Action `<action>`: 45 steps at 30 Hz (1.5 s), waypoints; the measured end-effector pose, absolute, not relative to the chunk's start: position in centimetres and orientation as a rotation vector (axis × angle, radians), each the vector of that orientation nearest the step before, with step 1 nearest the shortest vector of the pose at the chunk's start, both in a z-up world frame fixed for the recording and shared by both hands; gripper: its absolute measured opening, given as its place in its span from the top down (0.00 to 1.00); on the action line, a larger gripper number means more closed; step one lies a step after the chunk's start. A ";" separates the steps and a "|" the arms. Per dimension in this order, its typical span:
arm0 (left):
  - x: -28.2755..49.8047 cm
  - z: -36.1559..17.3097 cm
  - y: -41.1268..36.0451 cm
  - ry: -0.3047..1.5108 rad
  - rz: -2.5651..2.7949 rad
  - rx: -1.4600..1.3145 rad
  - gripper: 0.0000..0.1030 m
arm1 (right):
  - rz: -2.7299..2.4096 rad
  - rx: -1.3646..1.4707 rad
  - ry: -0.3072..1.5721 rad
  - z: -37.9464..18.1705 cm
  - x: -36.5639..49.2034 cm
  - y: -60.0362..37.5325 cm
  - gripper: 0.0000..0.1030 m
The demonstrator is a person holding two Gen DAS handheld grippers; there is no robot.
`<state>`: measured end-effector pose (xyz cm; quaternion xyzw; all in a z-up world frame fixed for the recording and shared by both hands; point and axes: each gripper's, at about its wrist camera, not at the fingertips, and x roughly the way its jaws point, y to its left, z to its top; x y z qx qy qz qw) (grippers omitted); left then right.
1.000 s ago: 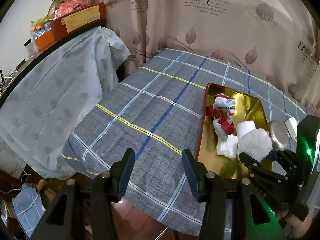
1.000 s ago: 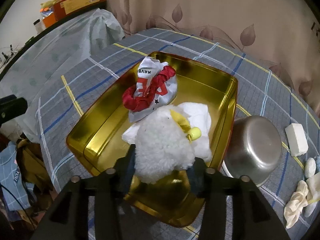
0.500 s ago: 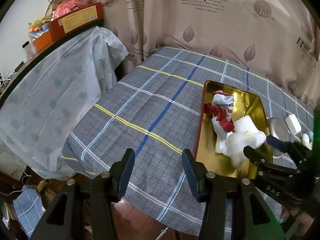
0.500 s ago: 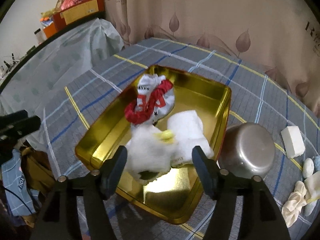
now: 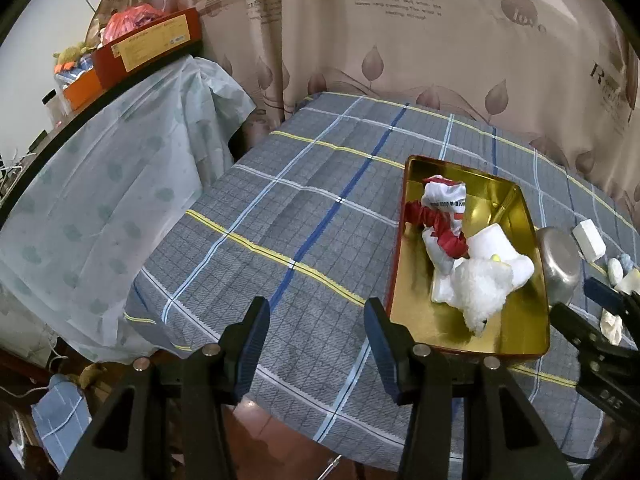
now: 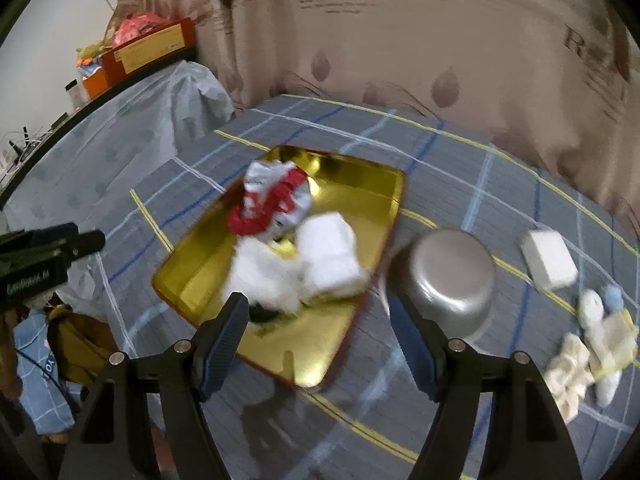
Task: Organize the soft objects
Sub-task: 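Lift right tool from the tray and move it to the cloth pile, then grasp the yellow-trimmed white cloth with the right tool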
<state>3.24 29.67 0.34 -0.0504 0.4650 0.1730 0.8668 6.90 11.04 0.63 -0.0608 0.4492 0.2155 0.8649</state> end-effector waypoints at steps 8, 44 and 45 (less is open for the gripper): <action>3.4 0.2 27.9 0.979 0.337 -0.060 0.51 | 0.346 -0.106 0.947 0.3 5.0 4.0 0.31; 6.6 -0.2 13.1 1.005 -0.045 0.132 0.51 | -0.025 0.025 0.944 -4.1 12.0 -18.1 0.35; 7.1 -0.4 12.4 1.009 -0.057 0.143 0.51 | -0.019 0.019 0.946 -4.2 12.3 -18.0 0.43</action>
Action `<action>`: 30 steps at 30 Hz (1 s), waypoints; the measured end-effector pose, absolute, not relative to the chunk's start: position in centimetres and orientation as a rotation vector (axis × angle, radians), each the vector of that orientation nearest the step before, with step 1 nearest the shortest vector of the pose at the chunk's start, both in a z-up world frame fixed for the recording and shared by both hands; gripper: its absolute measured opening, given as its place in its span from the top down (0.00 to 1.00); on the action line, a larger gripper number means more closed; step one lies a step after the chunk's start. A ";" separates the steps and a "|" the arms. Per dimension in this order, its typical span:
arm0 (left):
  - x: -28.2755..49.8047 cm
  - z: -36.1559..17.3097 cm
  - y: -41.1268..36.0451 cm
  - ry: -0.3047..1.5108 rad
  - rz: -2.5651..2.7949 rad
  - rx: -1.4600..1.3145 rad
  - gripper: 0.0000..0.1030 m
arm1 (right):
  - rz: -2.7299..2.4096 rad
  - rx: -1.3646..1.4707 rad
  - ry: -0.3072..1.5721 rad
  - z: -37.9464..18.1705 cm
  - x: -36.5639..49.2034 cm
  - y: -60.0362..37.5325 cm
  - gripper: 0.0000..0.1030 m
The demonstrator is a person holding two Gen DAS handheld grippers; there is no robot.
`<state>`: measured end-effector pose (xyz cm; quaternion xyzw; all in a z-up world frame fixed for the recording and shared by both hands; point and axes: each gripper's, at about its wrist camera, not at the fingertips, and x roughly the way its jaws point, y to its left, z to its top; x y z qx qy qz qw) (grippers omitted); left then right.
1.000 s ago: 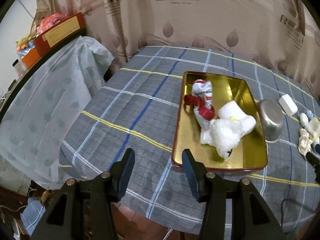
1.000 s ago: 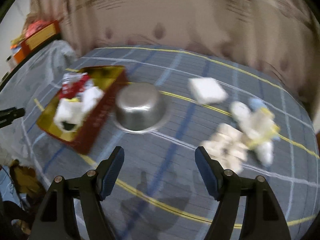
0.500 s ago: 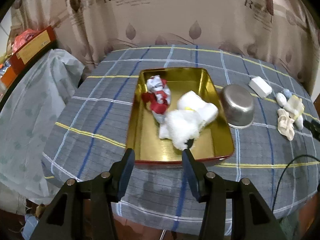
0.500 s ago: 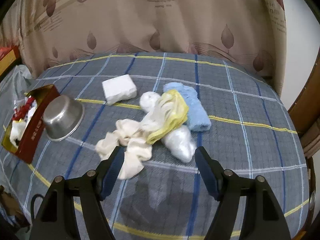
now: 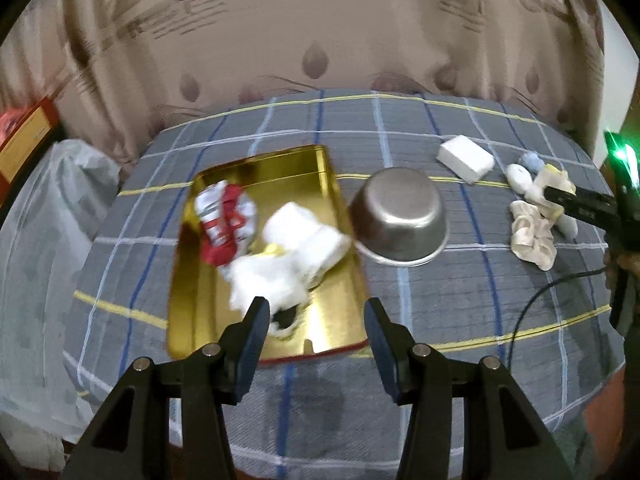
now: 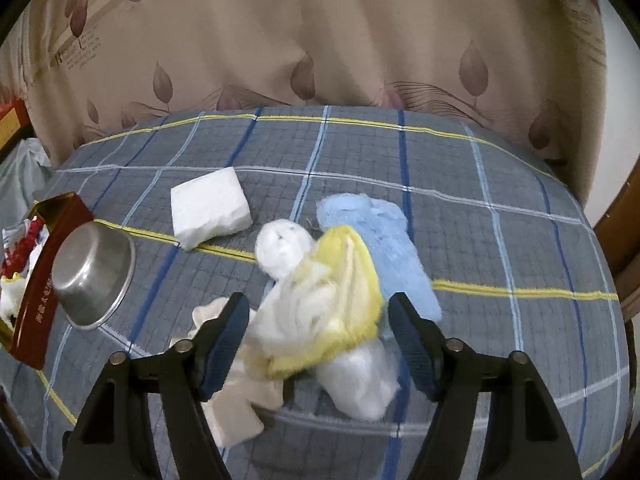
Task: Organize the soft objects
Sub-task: 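Grasp the yellow-trimmed white cloth with the right tool, then grasp cream scrunched cloth with left tool while right tool holds yellow-trimmed cloth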
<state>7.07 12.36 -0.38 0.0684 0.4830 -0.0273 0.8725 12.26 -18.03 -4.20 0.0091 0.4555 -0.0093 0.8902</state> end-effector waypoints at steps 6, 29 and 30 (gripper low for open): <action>8.8 -0.8 8.7 1.009 -0.120 0.196 0.51 | -0.007 -0.031 0.940 -4.4 12.2 -17.3 0.72; 13.6 -4.9 -8.8 1.032 -0.524 0.201 0.51 | -0.074 0.048 0.842 -1.0 0.7 -21.7 0.78; 13.8 -5.3 -9.2 1.038 -0.522 0.205 0.51 | -0.075 0.055 0.844 -1.2 0.6 -21.9 0.78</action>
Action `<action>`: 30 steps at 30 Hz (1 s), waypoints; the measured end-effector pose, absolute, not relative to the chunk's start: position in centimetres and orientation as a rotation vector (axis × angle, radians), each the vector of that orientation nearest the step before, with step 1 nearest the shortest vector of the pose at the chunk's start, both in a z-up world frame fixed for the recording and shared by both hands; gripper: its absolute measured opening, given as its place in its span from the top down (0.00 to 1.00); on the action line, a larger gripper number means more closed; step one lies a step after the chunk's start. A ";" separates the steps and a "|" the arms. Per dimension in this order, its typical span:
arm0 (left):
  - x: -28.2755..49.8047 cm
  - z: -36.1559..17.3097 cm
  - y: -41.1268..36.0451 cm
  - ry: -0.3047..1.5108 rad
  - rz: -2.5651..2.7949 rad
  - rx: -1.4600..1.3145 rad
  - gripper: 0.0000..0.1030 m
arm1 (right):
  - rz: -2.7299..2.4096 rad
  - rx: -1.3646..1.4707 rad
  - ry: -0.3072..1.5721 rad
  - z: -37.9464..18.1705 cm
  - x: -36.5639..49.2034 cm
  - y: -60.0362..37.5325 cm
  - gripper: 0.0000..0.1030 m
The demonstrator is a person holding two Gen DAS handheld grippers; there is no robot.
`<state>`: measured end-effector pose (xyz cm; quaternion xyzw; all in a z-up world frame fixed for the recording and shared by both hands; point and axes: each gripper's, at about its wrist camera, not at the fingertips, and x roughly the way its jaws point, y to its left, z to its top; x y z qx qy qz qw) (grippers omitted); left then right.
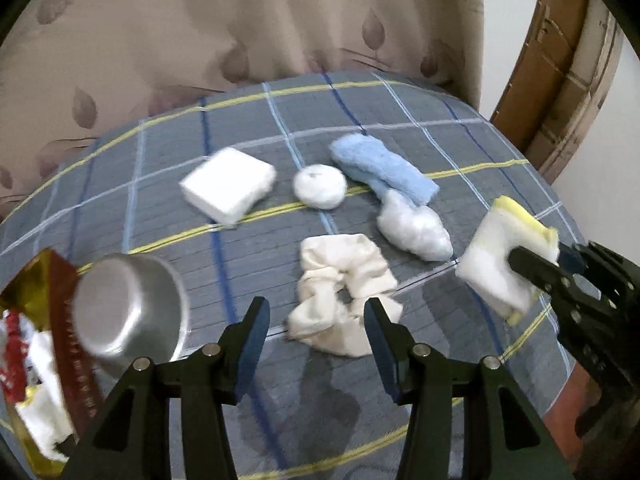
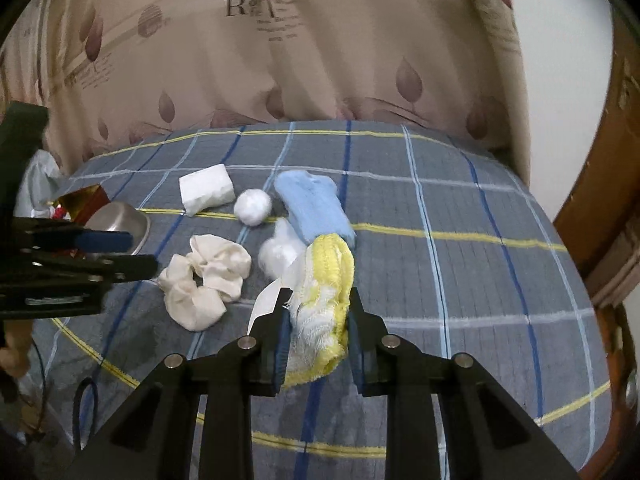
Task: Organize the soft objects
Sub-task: 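Grasp cream scrunched cloth with left tool while right tool holds yellow-trimmed cloth, then carry the cream cloth into the gold tray and open left tool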
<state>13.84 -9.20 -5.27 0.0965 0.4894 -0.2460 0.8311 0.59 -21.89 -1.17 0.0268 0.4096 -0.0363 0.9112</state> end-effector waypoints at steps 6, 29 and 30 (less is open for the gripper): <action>14.9 -7.4 -10.9 1.063 -0.517 0.238 0.51 | -0.058 0.088 0.854 -1.8 0.3 -22.1 0.78; 15.3 -7.2 -8.6 1.079 -0.477 0.180 0.92 | -0.043 0.115 0.882 -2.7 0.6 -22.2 0.78; 15.0 -6.5 -8.1 1.068 -0.473 0.173 0.92 | -0.044 0.112 0.883 -2.8 0.6 -22.1 0.78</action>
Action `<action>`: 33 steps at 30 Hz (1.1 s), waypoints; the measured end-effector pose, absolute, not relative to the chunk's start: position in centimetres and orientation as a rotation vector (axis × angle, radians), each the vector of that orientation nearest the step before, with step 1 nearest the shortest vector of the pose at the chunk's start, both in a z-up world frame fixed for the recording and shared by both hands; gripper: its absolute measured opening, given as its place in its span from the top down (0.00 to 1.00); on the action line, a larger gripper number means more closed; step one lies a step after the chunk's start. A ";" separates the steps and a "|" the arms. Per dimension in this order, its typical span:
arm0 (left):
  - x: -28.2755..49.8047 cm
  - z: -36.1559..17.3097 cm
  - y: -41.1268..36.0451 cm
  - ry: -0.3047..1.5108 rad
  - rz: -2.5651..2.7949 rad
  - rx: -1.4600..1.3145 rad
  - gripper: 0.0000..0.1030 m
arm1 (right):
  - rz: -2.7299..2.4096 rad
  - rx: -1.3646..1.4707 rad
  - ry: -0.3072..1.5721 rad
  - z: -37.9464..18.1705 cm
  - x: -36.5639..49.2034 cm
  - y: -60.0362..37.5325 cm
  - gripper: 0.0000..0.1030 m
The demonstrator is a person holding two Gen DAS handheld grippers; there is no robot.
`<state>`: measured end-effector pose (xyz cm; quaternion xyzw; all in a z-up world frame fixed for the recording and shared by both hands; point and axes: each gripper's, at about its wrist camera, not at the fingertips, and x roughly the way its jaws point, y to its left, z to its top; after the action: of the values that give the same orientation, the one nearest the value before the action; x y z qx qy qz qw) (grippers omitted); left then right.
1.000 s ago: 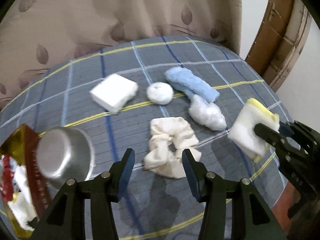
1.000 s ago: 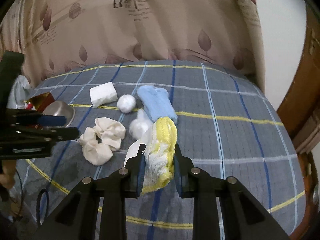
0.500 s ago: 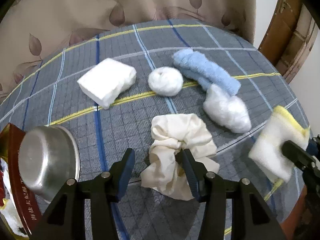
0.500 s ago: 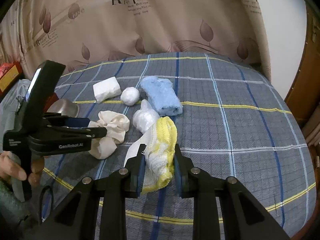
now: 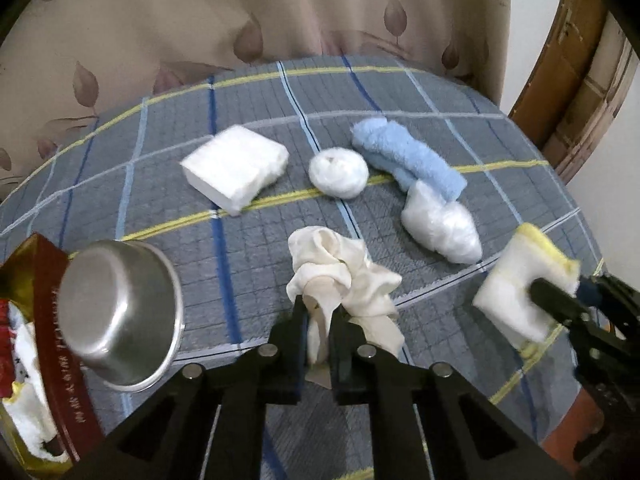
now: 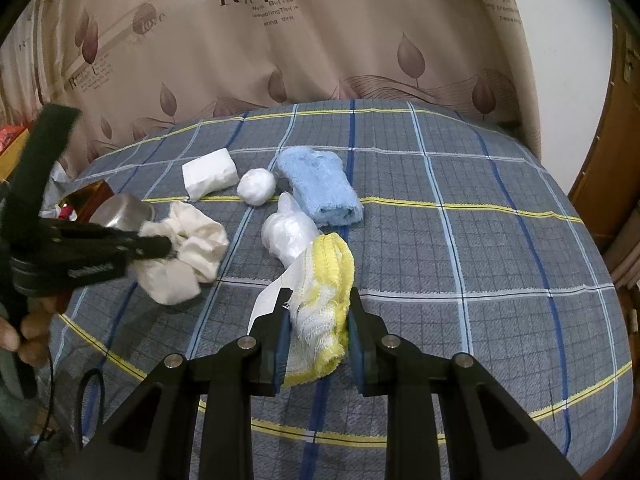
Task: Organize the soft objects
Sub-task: 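Carry the cream cloth into the gold tray and open left tool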
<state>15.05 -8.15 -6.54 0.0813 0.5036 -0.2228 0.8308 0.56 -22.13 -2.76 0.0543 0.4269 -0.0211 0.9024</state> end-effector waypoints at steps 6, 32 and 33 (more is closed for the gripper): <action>13.8 -3.6 -6.4 1.028 -0.457 0.144 0.92 | -0.048 0.102 0.888 -3.0 0.5 -21.9 0.78; 11.8 3.5 11.3 0.895 -0.105 0.074 0.92 | -0.046 0.069 0.901 -3.4 0.3 -20.7 0.78; 11.9 3.2 11.9 0.901 -0.087 0.075 0.92 | -0.045 0.070 0.902 -3.5 0.3 -20.6 0.78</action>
<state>11.88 11.89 3.20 0.0363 0.4351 -0.0421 0.8987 0.32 -20.63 -3.46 0.0339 0.4359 -0.0216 0.8991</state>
